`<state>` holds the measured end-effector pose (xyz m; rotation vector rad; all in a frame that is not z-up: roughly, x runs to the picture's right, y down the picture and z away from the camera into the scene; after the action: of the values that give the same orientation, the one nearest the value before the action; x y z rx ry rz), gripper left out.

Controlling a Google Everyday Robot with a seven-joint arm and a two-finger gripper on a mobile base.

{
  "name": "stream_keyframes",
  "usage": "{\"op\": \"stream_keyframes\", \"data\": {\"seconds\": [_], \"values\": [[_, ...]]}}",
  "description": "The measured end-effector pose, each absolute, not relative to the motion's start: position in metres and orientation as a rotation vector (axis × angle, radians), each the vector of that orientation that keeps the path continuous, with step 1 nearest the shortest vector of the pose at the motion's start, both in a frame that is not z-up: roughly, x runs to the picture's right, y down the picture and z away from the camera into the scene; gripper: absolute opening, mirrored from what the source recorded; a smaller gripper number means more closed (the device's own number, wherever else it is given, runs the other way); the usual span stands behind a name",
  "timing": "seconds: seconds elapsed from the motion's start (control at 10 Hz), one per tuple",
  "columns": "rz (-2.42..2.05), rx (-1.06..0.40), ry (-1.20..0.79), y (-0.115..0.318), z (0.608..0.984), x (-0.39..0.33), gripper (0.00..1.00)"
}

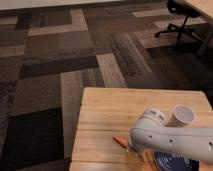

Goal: Place the pepper in the ceramic cup

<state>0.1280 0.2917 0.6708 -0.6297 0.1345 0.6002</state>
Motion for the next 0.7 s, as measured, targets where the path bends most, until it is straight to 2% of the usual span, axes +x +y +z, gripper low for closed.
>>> {"op": "stream_keyframes", "data": {"seconds": [0.3,0.4,0.5,0.6,0.7], "values": [[0.634,-0.672,0.13,0.305,0.685,0.135,0.65],[0.624,-0.674,0.14,0.306,0.688,0.139,0.62],[0.611,-0.667,0.143,0.302,0.689,0.139,0.5],[0.581,-0.655,0.146,0.294,0.691,0.137,0.32],[0.561,-0.652,0.15,0.29,0.691,0.135,0.19]]}}
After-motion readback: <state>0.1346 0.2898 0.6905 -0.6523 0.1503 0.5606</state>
